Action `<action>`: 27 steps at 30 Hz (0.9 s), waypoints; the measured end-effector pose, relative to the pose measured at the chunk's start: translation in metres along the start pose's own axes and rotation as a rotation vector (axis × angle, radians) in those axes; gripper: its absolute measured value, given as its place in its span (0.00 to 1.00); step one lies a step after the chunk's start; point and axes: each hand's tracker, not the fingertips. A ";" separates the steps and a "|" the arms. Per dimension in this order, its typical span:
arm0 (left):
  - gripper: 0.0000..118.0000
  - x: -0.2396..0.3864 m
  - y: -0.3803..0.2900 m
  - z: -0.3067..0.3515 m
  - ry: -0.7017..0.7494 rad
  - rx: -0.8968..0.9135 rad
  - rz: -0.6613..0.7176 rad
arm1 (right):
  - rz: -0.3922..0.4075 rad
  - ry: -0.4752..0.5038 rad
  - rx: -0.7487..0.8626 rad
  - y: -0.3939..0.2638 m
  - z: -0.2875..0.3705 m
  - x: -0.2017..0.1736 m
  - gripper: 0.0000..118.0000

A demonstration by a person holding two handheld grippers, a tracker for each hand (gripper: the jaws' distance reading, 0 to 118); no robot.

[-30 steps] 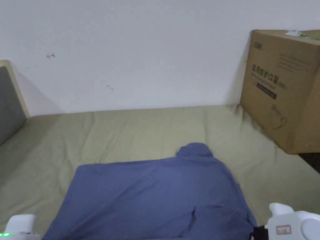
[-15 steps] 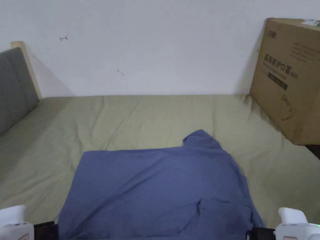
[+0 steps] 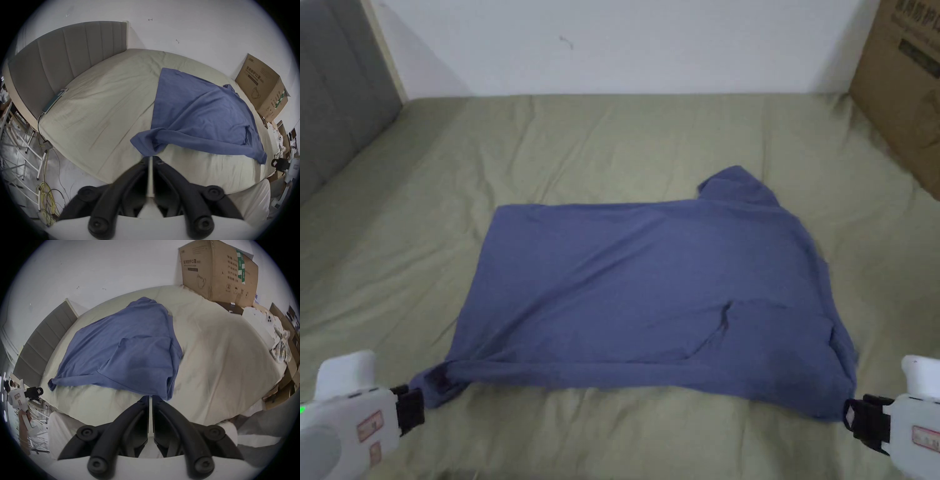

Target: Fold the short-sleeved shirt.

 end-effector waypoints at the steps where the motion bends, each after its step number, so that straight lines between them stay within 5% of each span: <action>1: 0.47 0.000 0.005 -0.003 0.014 -0.004 -0.003 | -0.024 0.015 -0.013 0.000 -0.001 0.001 0.04; 2: 0.83 -0.002 0.009 -0.008 0.021 -0.009 -0.008 | -0.023 0.015 -0.009 0.001 -0.002 0.004 0.04; 3: 0.92 -0.004 0.011 -0.012 0.023 0.000 -0.001 | -0.019 0.010 -0.010 0.002 -0.002 0.003 0.04; 8: 0.89 -0.005 0.025 -0.039 0.000 -0.019 0.096 | 0.003 -0.004 -0.030 0.006 -0.006 0.004 0.04; 9: 0.83 -0.004 0.024 -0.049 -0.006 -0.040 0.099 | -0.001 -0.001 -0.033 0.007 -0.008 0.005 0.04; 10: 0.66 -0.004 0.022 -0.056 -0.007 -0.077 0.094 | -0.005 -0.004 -0.036 0.008 -0.009 0.007 0.04; 11: 0.21 -0.003 0.019 -0.063 0.000 -0.110 0.073 | -0.007 -0.006 -0.039 0.009 -0.010 0.008 0.04; 12: 0.05 0.005 0.017 -0.071 0.043 -0.155 0.027 | -0.007 -0.005 -0.040 0.010 -0.011 0.009 0.04; 14: 0.05 0.007 0.009 -0.064 0.057 -0.082 0.038 | 0.006 -0.002 -0.040 0.013 -0.012 0.011 0.14; 16: 0.04 0.013 0.014 -0.059 0.042 -0.102 0.045 | 0.034 -0.071 -0.032 0.017 -0.017 0.009 0.61; 17: 0.04 0.014 0.014 -0.055 0.029 -0.095 0.040 | 0.052 -0.104 -0.038 0.020 -0.022 0.009 0.75; 24: 0.04 0.016 0.029 -0.044 0.036 -0.060 0.033 | 0.056 -0.068 -0.148 0.036 -0.069 0.020 0.71; 25: 0.04 0.017 0.030 -0.043 0.036 -0.058 0.038 | 0.079 -0.049 -0.164 0.034 -0.075 0.020 0.55; 26: 0.04 0.017 0.030 -0.041 0.032 -0.056 0.043 | 0.077 -0.082 -0.181 0.032 -0.083 0.022 0.09; 27: 0.04 0.018 0.030 -0.040 0.029 -0.058 0.045 | 0.059 -0.073 -0.180 0.031 -0.085 0.023 0.05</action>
